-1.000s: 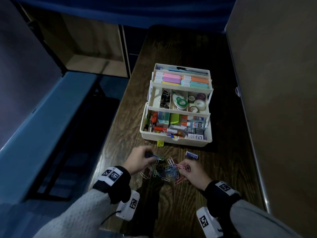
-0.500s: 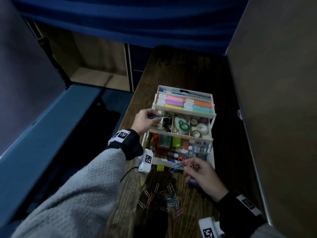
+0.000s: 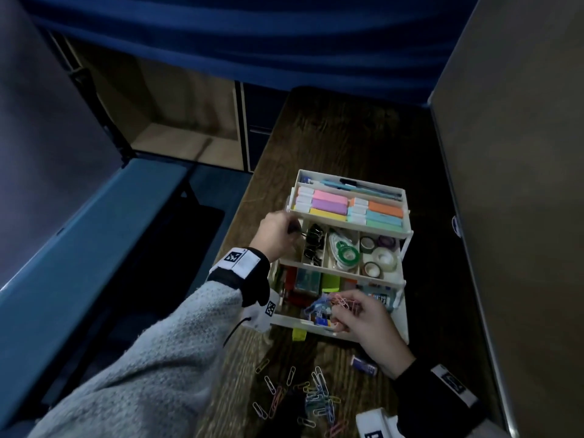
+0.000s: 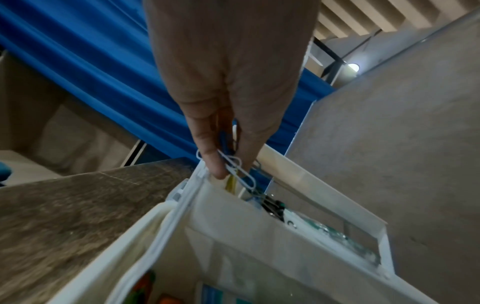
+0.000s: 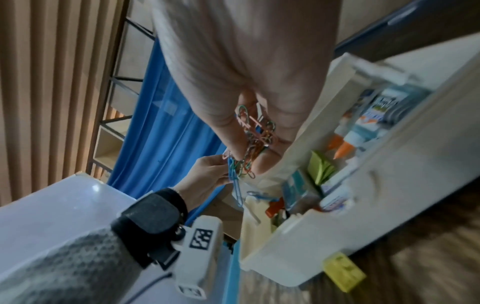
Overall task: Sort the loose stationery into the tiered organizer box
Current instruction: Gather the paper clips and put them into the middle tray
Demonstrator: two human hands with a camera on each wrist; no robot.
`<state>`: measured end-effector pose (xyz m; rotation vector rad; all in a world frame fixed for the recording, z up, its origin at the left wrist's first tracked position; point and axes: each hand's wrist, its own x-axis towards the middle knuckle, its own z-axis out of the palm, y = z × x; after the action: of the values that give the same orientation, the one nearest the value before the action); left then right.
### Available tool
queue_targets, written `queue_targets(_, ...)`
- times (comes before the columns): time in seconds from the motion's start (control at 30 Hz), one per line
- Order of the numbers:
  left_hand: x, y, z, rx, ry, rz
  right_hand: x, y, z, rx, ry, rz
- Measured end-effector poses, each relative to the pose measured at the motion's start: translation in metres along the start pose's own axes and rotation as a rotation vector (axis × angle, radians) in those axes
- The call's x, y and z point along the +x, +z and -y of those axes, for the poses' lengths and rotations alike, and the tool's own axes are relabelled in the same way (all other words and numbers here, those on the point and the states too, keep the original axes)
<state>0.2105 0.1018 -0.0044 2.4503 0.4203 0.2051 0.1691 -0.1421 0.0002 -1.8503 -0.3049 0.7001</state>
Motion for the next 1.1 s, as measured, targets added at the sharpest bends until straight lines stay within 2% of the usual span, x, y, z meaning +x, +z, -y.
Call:
queue_targets(0.13,0.0,0.002,-0.005,0.015,-0.042,-0.004,0.022,0.004,0.017,0.053,0.028,-0.032)
queue_targets(0.33,0.001,-0.011,-0.005,-0.153,-0.108,0.093,0.066,0.012,0.054,0.114,0.031,-0.123)
queue_targets(0.4,0.0,-0.014,-0.005,-0.305,-0.165,0.16,0.08,0.018,0.065,0.126,0.063,-0.155)
queue_targets(0.53,-0.011,-0.014,-0.007,-0.774,-0.326,0.294,0.101,0.031,0.078,0.134,0.122,-0.226)
queue_targets(0.6,-0.015,-0.015,-0.006,-0.859,-0.338,0.301,0.106,0.037,0.08,0.135,0.146,-0.254)
queue_targets(0.73,-0.018,-0.015,-0.003,-0.843,-0.329,0.268,0.113,0.047,0.082,0.152,0.187,-0.269)
queue_targets(0.87,-0.019,-0.013,-0.003,-0.832,-0.321,0.238,0.109,0.05,0.088,0.141,0.186,-0.181)
queue_targets(1.0,-0.017,-0.015,-0.003,-0.662,-0.292,0.196,0.099,0.048,0.095,0.206,0.159,-0.092)
queue_targets(1.1,-0.019,-0.015,-0.003,-0.468,-0.206,0.151,0.101,0.043,0.097,0.228,0.147,-0.059)
